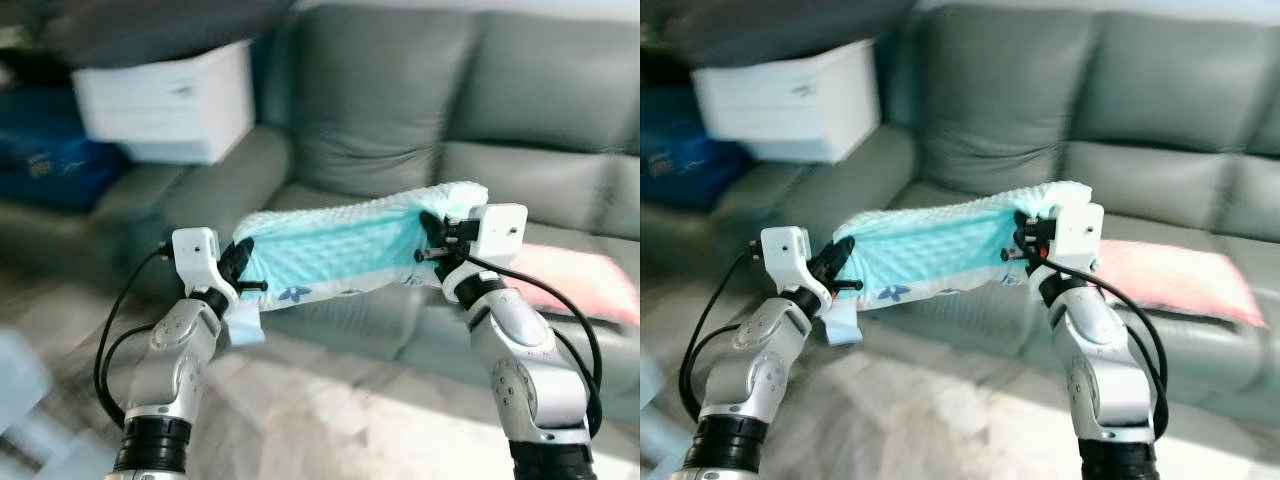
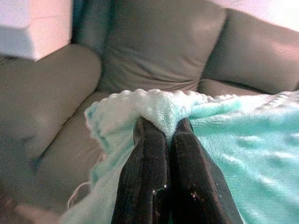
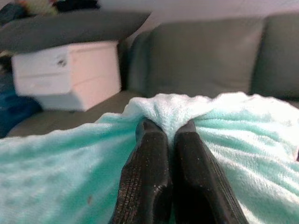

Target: Move the pillow to the sofa

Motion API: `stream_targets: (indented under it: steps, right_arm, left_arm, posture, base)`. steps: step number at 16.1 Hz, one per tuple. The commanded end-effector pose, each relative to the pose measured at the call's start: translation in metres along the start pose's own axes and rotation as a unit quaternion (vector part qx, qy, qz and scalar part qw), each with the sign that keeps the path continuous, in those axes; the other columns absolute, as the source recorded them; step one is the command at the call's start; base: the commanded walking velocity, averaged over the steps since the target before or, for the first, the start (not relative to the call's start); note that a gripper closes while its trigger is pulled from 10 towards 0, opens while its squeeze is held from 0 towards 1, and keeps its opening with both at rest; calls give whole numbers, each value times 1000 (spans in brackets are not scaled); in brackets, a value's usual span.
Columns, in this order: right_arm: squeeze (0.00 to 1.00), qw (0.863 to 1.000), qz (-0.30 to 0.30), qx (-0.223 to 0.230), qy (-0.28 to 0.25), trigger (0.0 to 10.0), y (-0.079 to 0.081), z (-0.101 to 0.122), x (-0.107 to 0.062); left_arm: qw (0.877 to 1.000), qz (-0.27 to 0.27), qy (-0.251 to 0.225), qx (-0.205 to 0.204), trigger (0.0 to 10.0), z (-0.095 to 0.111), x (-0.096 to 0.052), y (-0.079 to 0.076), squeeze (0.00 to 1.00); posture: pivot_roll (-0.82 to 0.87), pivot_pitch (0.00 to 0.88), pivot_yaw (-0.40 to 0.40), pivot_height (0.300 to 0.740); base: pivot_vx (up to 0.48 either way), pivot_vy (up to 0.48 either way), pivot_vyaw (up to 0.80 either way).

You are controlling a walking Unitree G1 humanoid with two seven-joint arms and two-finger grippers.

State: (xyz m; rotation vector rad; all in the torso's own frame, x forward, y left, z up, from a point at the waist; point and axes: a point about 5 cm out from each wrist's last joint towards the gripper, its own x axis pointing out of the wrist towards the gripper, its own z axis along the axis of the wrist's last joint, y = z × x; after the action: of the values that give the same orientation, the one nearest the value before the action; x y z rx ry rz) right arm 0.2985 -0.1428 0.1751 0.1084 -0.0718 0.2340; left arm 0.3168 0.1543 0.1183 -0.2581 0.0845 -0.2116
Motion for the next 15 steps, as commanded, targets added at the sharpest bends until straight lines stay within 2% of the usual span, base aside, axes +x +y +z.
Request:
stream_targets:
  steps: [1, 5, 8, 15]
  right_arm:
    - [0, 1000, 13, 3, -10, 10000, 9, 4, 2]
    - [0, 1000, 14, 4, -11, 10000, 9, 4, 2]
    - [0, 1000, 13, 4, -12, 10000, 9, 4, 2]
    - [0, 1000, 14, 5, -15, 10000, 10, 4, 2]
  left_arm:
    - [1000, 15, -7, 5, 10000, 5, -3, 10, 0]
    - [1000, 16, -5, 3, 10000, 5, -4, 10, 0]
    - [1000, 16, -4, 3, 10000, 5, -4, 10, 0]
    - [1000, 9, -7, 2, 10000, 6, -4, 9, 0]
  posture:
    - [-191, 0, 33, 740]
    - [-190, 0, 33, 740]
    - [-190, 0, 36, 740]
    - [-188, 0, 39, 740]
  base:
    - [247, 0, -719]
    - [185, 0, -661]
    - [205, 0, 0]
    - [381, 0, 0]
